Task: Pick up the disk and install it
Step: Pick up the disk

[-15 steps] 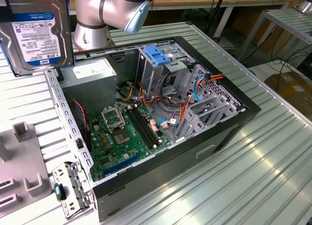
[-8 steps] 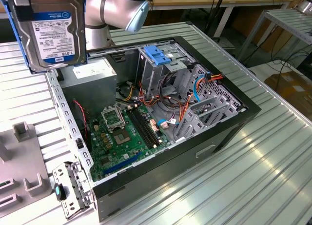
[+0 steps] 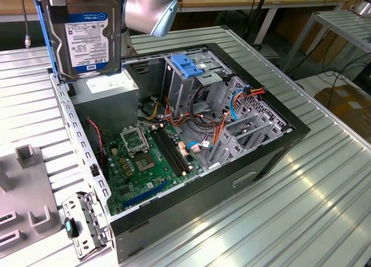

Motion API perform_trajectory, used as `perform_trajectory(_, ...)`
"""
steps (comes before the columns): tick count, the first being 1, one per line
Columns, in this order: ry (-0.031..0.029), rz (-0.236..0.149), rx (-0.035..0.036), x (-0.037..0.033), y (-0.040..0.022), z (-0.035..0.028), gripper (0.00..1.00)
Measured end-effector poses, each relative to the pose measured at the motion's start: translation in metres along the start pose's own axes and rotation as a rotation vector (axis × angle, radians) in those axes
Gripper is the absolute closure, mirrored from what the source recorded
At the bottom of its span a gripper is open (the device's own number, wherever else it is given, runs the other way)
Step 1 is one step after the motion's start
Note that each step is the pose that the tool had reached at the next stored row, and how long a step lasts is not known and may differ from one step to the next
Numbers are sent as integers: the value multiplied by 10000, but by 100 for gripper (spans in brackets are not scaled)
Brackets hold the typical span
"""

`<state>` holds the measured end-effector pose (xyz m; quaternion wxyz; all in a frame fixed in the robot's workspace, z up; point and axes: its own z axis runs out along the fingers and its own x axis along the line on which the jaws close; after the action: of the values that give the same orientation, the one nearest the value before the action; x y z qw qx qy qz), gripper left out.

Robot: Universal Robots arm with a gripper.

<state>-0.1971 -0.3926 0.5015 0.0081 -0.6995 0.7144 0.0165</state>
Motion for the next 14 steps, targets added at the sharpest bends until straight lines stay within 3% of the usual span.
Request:
perform_trajectory(5,5,0,-1,-3,-186,0,63)
perform_trajectory(14,15,0,-1,-8,-434,1,63)
